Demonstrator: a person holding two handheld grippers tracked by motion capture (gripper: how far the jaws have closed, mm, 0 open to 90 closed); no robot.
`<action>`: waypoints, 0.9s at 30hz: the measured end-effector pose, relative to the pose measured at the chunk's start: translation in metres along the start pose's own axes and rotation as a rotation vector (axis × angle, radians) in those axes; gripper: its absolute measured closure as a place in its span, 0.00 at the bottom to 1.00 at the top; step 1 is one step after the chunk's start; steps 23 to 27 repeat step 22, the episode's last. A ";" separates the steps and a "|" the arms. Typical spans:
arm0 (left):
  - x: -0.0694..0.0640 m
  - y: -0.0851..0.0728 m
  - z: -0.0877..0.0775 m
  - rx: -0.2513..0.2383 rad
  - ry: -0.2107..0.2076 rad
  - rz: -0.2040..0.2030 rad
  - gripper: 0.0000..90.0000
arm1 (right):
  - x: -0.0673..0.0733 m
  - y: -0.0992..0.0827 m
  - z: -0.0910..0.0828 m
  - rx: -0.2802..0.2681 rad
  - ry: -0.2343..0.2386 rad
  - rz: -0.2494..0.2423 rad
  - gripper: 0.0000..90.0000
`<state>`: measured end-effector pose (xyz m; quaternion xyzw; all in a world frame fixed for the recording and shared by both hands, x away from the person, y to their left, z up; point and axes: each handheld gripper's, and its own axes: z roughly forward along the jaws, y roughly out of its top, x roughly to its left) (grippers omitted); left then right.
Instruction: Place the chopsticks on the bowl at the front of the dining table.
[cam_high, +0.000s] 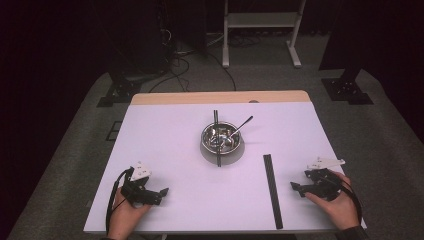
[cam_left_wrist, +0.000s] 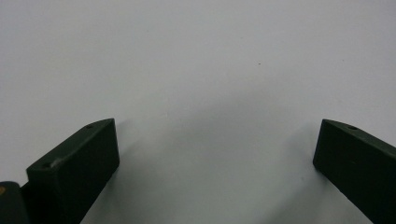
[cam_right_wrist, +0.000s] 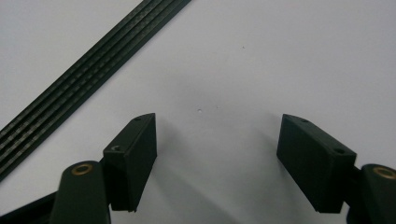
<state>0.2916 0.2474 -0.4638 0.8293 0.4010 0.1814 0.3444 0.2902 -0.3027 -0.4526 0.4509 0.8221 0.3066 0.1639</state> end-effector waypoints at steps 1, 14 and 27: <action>0.000 0.000 0.000 0.000 0.000 0.000 0.00 | 0.000 -0.001 0.000 -0.003 -0.002 -0.002 0.30; 0.000 0.000 0.000 0.000 0.000 0.000 0.00 | 0.000 -0.018 0.001 -0.124 0.010 -0.005 0.27; 0.000 0.000 0.000 0.000 0.000 0.000 0.00 | 0.000 -0.018 0.001 -0.124 0.005 -0.008 0.27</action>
